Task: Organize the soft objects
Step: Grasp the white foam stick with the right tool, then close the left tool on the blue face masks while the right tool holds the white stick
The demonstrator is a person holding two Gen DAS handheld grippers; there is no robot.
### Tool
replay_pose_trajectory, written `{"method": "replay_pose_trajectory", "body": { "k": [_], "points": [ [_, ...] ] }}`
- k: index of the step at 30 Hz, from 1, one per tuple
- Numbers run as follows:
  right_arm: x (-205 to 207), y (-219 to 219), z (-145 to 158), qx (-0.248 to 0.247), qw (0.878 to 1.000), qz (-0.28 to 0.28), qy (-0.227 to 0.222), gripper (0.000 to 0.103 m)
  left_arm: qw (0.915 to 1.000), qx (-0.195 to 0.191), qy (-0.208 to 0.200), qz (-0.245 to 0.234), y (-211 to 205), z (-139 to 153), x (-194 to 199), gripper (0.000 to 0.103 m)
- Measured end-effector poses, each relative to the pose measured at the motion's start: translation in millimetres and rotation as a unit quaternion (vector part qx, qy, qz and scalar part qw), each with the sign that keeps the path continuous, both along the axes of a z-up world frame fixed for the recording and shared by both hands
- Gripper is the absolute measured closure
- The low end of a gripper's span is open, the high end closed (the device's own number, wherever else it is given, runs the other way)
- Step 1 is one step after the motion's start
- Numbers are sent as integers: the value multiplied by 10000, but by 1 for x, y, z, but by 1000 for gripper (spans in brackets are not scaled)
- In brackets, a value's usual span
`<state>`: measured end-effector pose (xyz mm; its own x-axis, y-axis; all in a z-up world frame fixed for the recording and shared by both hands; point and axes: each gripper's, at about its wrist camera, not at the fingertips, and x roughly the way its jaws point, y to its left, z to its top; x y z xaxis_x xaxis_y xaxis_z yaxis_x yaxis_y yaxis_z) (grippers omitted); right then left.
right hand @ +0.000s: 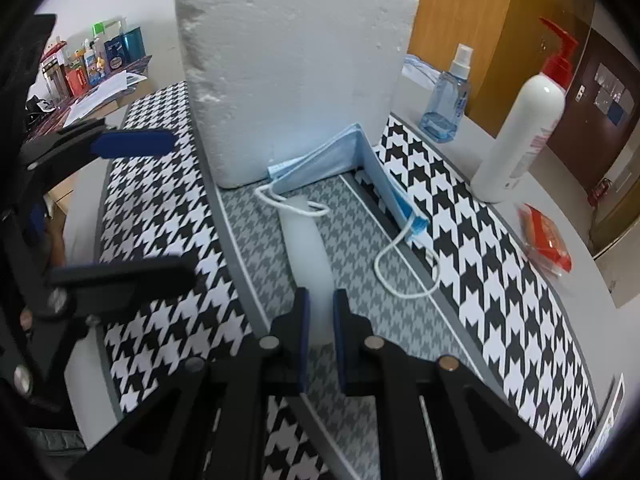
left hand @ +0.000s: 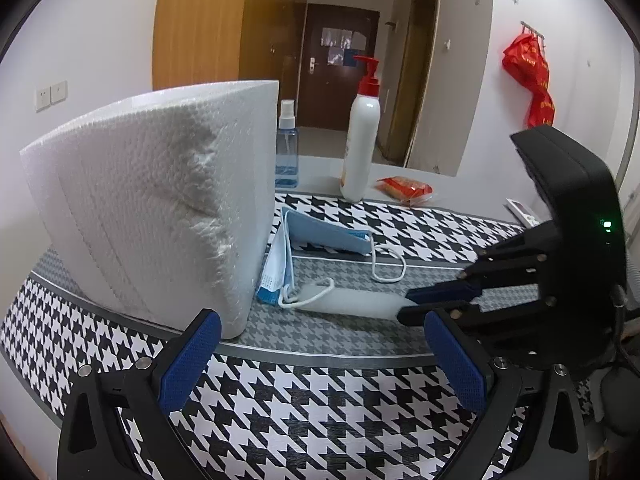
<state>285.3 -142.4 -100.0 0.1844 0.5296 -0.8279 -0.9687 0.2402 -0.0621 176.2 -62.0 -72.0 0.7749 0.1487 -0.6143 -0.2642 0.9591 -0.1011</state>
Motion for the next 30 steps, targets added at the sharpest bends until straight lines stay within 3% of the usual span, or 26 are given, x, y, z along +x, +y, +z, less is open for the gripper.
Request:
{"method": "replay_pose_trajectory", "body": {
  "k": [21,30],
  "points": [
    [-7,-73,13,407,9928,-1121,66,89,9988,190,-44,-453,-27,9,19,1],
    [-13,-93,19,552,9894,-1342,11,89,9982,122,4,-594,-30,8,32,1]
  ]
}}
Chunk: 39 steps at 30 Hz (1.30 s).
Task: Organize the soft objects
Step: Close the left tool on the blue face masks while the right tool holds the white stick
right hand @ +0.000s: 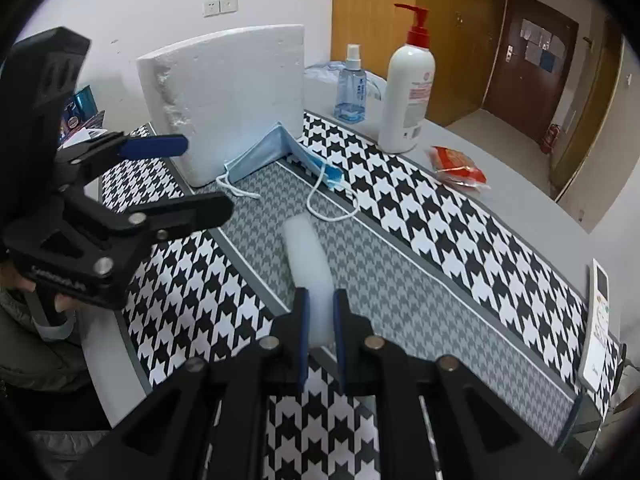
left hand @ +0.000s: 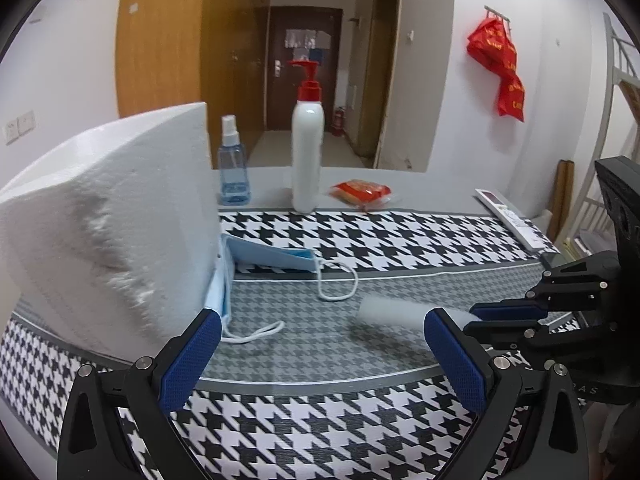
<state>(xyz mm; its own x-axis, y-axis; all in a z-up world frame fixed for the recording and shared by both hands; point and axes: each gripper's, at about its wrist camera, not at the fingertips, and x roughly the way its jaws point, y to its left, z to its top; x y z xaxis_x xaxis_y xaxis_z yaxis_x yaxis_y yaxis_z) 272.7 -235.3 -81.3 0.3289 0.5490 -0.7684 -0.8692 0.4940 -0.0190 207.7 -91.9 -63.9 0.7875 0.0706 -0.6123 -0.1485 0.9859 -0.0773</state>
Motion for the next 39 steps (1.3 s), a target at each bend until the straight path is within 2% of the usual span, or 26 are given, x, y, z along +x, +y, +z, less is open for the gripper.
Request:
{"method": "replay_pose_trajectory", "body": {
  "k": [12,16,21,23,31,39],
  "points": [
    [0,-18,3,161,9994,-317,15,89,9999,58,4,-90,-1,3,19,2],
    [-3,-20,6,260,9992,-294,9,89,9997,230,60,-66,2,1,31,5],
    [-3,-19,5,328,9990,-303,28,89,9997,187,177,-29,8,-2,46,6],
    [-3,-19,5,329,9990,-303,35,89,9994,223,252,-46,9,-4,52,11],
    [0,-18,-1,319,9991,-284,85,89,9986,182,488,-36,13,-8,75,17],
    [0,-19,-2,357,9990,-241,145,89,9972,405,617,135,18,-20,97,25]
  ]
}}
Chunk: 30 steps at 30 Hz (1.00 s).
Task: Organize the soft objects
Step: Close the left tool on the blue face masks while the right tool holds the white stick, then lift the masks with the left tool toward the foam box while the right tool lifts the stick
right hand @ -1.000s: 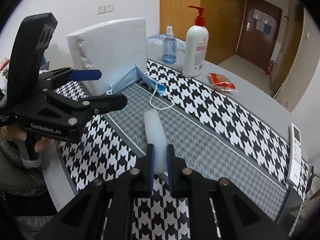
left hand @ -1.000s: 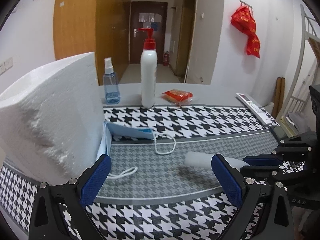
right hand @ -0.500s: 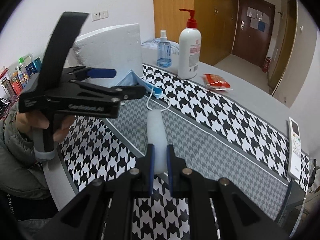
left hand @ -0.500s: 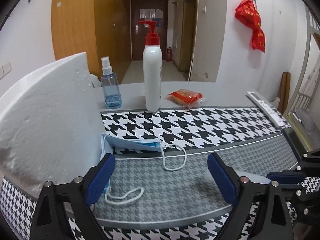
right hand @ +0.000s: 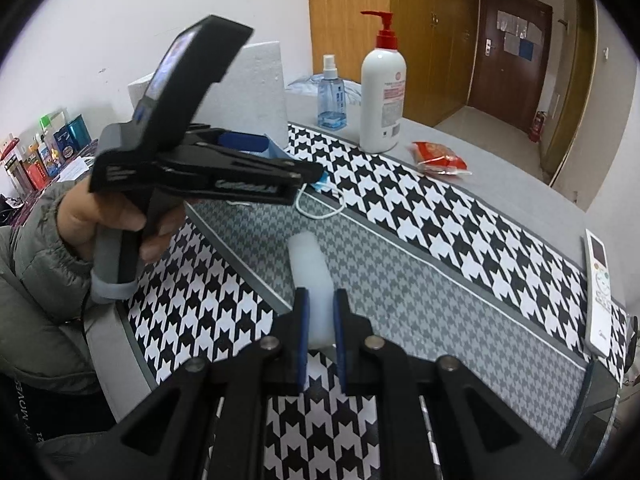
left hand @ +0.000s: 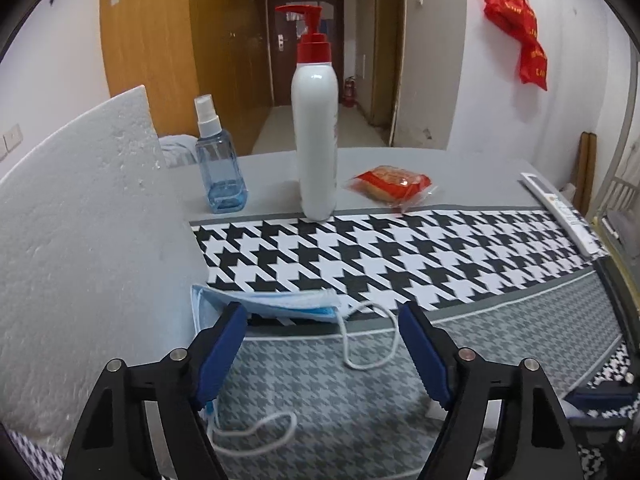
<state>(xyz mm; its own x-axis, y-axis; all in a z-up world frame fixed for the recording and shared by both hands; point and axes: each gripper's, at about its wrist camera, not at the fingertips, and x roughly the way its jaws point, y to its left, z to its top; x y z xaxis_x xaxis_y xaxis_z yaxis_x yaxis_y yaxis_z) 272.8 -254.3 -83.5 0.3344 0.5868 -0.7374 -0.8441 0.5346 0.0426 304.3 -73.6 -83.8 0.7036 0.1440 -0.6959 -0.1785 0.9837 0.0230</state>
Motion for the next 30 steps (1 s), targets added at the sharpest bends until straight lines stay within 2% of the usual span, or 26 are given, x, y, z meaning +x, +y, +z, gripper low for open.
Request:
{"method": "replay_pose_trajectory", "body": {
  "k": [6,9,12,16,18,20,23,26,30],
  "points": [
    [-2,-1,-1,35,10000,22,28,89,9997,17,188,157,8,-12,15,27],
    [-2,-2,-3,34,10000,-8,51,89,9990,31,325,294,13,-19,23,38],
    [-4,-6,-2,43,10000,-55,60,89,9981,1,465,395,19,-25,32,41],
    [-6,-10,0,95,9999,-92,61,89,9967,-69,680,447,23,-36,39,50],
    [-7,-10,0,87,9999,-98,58,89,9966,-86,660,493,27,-34,39,56],
    [-9,-9,0,84,9999,-91,54,89,9965,-203,652,482,31,-36,39,74],
    [-11,-10,3,91,9999,-106,26,89,9965,-228,664,462,29,-35,36,91],
    [-13,-11,6,131,9998,-134,-10,89,9962,-327,673,437,31,-34,31,98],
    [-15,-12,8,174,9997,-197,-18,89,9972,-396,580,244,25,-31,12,101]
  ]
}}
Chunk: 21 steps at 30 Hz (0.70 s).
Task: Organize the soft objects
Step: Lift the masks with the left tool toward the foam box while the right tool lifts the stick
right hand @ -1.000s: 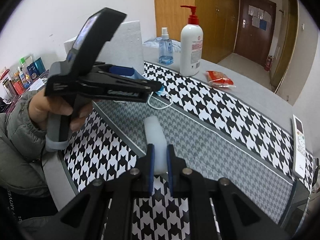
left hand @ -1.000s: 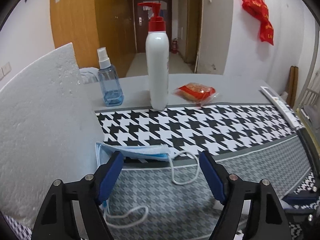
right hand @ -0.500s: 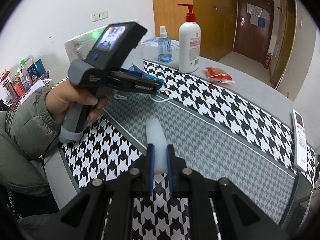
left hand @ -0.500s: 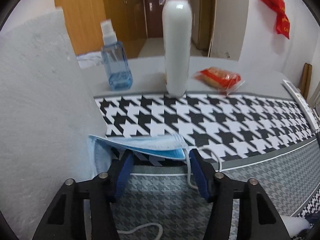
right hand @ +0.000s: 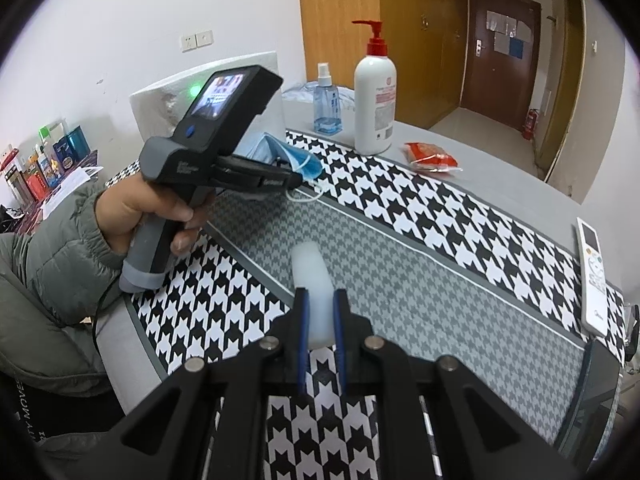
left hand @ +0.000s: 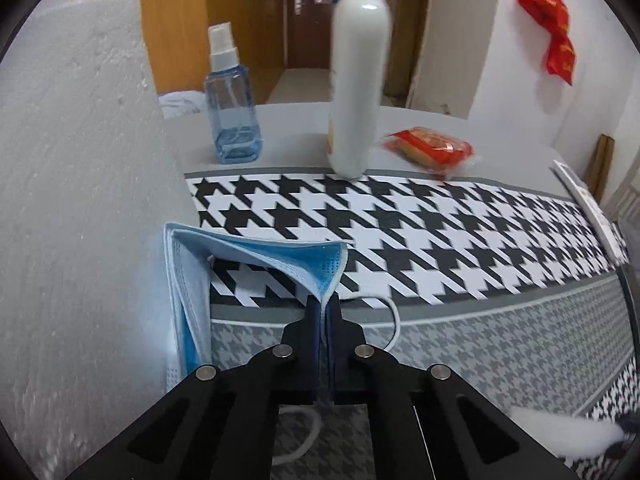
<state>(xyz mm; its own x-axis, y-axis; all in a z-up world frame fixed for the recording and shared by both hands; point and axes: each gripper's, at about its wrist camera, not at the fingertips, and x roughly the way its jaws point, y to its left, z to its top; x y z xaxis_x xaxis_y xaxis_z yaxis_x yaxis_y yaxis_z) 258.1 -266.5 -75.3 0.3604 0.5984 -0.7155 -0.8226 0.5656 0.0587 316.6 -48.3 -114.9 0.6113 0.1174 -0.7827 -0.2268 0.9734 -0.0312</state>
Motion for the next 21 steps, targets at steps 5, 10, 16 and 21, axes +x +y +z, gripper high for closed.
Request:
{"method": "replay_pose_trajectory", "body": {
  "k": [5,10,16,21],
  "points": [
    [-3,0,5,61,10000,-43,-45,89,9997,-18,-179,-187,-9,11,-22,101],
    [-7,2,12,143,9998,-52,-133,89,9986,6,-391,-368,-20,28,-47,101],
    [-16,6,20,188,9994,22,-301,89,9963,95,-681,-515,-28,51,-61,101],
    [-18,11,13,19,9995,55,-315,88,9930,108,-890,-766,-34,66,-74,101]
  ]
}}
